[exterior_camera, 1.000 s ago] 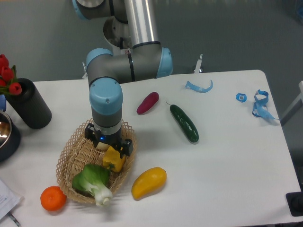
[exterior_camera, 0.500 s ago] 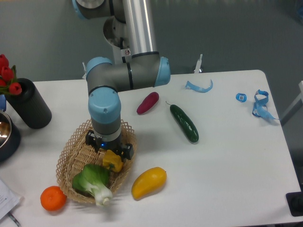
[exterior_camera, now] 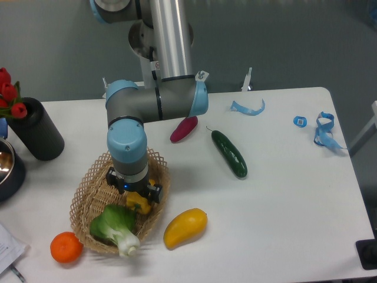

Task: Pick up the yellow pepper from the basket

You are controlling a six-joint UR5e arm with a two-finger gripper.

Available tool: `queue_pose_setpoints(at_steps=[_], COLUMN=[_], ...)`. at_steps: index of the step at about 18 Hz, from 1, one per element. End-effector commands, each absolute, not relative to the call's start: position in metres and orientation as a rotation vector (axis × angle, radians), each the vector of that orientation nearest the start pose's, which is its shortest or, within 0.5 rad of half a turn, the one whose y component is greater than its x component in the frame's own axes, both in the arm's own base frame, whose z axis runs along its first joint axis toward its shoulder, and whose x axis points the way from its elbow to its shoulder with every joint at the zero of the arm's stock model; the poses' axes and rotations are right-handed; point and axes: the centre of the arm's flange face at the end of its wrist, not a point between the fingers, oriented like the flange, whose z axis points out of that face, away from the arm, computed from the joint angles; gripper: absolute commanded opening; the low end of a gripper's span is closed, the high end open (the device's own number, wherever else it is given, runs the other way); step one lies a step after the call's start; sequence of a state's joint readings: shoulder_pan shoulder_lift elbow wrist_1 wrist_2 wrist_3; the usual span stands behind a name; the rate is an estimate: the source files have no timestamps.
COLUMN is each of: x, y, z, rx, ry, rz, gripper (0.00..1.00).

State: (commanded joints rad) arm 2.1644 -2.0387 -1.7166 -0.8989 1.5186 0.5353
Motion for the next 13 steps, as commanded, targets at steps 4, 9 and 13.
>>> queue_pose_setpoints(at_steps=[4,9,13], x=[-0.232,-0.238,-0.262], y=[0.591,0.598,0.6], z=[0.243,0.285,0.34], rx=[-3.031,-2.934,-2.828], ry=[-0.084,-0.09,-0.119], rz=[-0.005,-0.037,-0.001], gripper=[0.15,0.14,0.14])
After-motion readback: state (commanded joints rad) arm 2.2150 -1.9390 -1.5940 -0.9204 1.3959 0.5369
